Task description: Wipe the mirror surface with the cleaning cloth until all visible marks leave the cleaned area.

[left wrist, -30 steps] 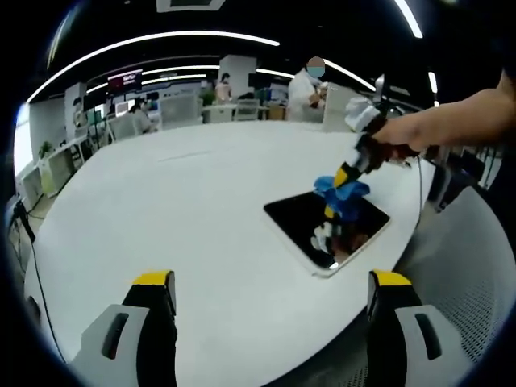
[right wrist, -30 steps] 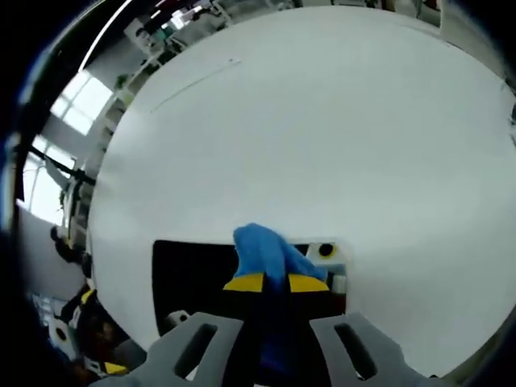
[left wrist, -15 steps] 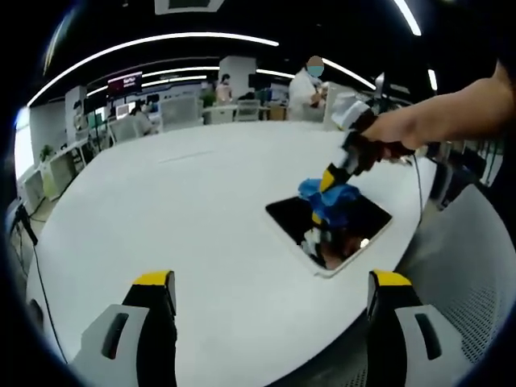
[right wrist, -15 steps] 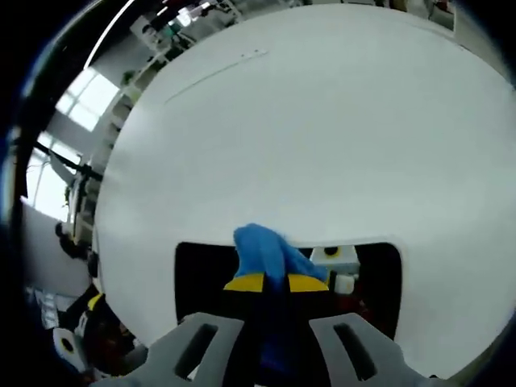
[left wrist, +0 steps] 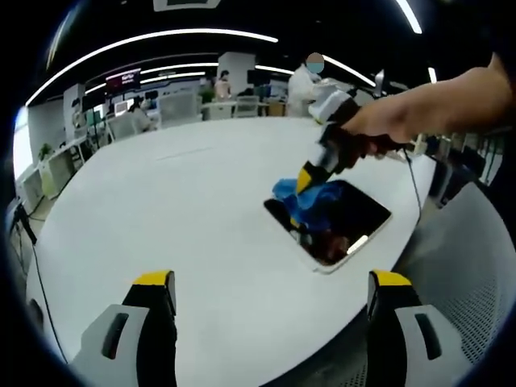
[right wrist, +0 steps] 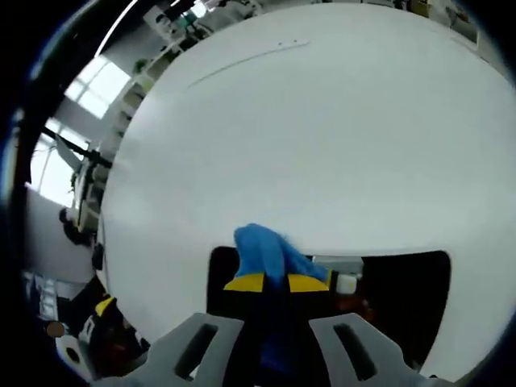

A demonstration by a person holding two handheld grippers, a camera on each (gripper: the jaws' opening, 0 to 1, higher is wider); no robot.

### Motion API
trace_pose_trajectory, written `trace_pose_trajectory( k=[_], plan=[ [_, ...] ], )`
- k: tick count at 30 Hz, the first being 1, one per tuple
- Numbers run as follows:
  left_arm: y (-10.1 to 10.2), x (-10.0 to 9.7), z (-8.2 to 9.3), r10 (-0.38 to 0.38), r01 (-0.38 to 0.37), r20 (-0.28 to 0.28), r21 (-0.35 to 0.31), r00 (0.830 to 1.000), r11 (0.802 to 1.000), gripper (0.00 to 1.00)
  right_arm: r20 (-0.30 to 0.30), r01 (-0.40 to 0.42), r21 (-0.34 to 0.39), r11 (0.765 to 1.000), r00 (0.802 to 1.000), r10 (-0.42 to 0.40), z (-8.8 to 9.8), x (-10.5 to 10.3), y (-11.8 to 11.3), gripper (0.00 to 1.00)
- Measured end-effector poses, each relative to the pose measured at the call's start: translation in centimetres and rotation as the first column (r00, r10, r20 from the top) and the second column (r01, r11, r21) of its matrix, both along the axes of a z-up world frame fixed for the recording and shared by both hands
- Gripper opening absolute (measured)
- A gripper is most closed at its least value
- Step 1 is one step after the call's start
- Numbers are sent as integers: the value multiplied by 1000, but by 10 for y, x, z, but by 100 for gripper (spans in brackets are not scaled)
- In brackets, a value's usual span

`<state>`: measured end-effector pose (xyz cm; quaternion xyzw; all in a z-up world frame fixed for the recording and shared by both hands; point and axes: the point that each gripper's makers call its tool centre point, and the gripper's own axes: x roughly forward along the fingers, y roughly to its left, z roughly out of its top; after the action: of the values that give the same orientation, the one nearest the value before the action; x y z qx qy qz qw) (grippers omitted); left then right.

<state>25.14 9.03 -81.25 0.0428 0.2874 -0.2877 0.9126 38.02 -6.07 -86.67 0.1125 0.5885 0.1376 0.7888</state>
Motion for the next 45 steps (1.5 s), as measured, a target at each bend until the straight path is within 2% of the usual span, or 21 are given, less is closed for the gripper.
trace_pose_trajectory(
  k=[2,10,13,20,23,29,36,40,45],
  plan=[
    [0,0,-1,-1,1,-2,-2,1000,1000,99,-7,4,12,1000,1000,-4,-6,9,5,3],
    [-1,0,-3,-4,4,-6,0,1000,1000,99,-2,-6,35,999,1000,6,-1,6,28,3],
    [-1,0,-4,-7,7,-8,2,1000,1000,99,10,-52,12,999,999,52,-1,6,35,3],
    [-1,0,-6,-5,5,-10,2,1000,1000,99,-1,-46,33,998,999,46,-1,6,33,2],
    [-2,0,-6,-5,5,-14,-7,1000,1000,98,6,3,92,996,1000,-4,-1,7,32,2],
    [-1,2,-6,0,0,-8,-7,1000,1000,99,35,-19,72,997,999,16,-1,6,34,2],
    [1,3,-6,6,-6,-4,-7,1000,1000,99,8,-16,72,997,1000,15,-3,-4,36,2],
    [2,3,-6,13,-13,-3,-8,1000,1000,99,-9,-75,47,996,997,75,-5,-19,40,2],
    [2,2,-6,8,-8,-4,0,1000,1000,99,-28,-77,68,995,996,79,-5,-31,41,2]
  ],
)
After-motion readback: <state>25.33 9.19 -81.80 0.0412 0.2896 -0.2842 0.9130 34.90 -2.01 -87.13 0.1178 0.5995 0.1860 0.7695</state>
